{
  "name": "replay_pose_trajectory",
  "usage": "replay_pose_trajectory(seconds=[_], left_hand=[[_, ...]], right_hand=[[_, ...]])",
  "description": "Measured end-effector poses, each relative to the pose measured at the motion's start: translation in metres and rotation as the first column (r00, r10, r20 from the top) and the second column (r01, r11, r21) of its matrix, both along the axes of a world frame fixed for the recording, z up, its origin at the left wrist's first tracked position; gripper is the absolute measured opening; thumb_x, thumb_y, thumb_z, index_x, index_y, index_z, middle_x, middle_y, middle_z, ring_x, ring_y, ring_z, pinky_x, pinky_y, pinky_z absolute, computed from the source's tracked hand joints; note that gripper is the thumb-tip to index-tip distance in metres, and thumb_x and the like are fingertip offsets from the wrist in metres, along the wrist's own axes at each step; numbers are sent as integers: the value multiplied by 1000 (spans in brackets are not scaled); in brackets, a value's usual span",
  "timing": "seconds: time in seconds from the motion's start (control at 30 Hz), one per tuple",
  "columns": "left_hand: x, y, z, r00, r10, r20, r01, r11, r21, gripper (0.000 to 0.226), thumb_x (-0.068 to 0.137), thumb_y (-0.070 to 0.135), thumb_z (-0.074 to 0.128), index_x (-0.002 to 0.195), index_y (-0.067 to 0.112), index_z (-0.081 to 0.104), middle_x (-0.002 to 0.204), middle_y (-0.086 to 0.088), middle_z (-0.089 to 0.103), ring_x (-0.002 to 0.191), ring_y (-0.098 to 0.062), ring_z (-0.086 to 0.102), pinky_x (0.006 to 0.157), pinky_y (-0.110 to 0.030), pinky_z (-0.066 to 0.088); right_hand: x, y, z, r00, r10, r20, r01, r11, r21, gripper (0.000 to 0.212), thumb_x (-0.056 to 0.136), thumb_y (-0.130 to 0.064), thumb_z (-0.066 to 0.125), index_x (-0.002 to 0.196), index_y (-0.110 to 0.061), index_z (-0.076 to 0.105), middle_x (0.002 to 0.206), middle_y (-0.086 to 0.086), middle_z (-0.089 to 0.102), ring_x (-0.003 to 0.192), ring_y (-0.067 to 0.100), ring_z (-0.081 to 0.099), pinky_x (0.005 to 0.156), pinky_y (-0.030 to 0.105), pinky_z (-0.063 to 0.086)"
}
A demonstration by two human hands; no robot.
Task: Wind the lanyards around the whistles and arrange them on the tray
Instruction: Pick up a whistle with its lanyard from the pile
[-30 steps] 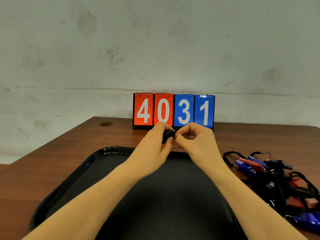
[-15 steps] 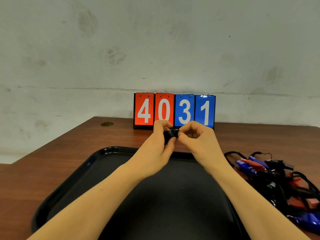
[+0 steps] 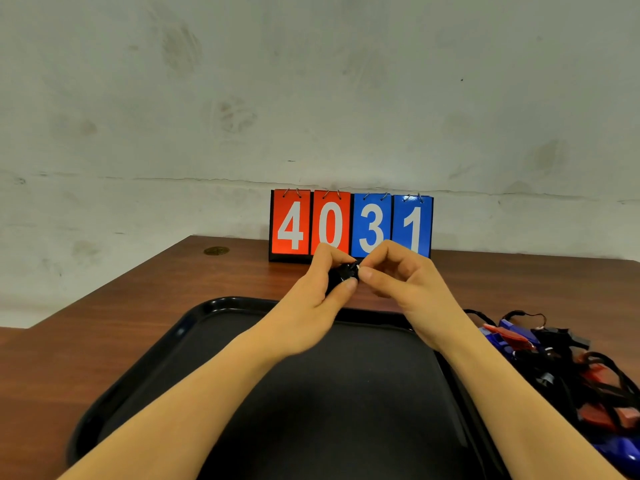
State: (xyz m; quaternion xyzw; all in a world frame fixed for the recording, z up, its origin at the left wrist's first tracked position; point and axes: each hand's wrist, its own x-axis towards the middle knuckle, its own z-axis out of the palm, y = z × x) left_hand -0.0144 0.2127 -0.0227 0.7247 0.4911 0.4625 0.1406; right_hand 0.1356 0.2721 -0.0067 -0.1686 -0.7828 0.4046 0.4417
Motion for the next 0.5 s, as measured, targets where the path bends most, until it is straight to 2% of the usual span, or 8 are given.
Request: replay_pose_trajectory(seconds=[0.1,0.27,0.37,0.5], left_hand=[[0,-1,2,999,-37,26,38,999,-24,15,97,22,42,103,34,34,95,17,48,80,13,51,69,-10,43],[-2,0,1,998,-50,26,51,998,-48,15,97,23,42,102,33,34,101,18,47,88,12,50,76,-12,45],[-2,0,1,999,-20,34,22,999,-37,18,96,22,44,101,36,35,105,20,48,98,14,47,79,-1,41],[-4,4,-1,999,52,7,-52,999,0,18,94,21,50,104,32,40,101,20,53,96,10,51,76,1,40]], right_hand=[[1,2,0,999,26,-34,-27,999,-34,11,86,-6,57,79,-13,60,71,-9,61,70,2,55,66,14,46],[1,2,-1,998,33,-58,-40,992,-123,13,87,-5,55,79,-13,62,68,-10,62,65,0,55,62,13,45],[-2,3,-4,999,-41,-33,36,991,-126,12,87,-7,56,80,-15,63,70,-10,63,67,-1,57,65,14,45],[-8,4,-7,976,-211,50,213,977,-27,11,87,-11,58,82,-19,62,80,-3,64,80,9,59,74,16,46]])
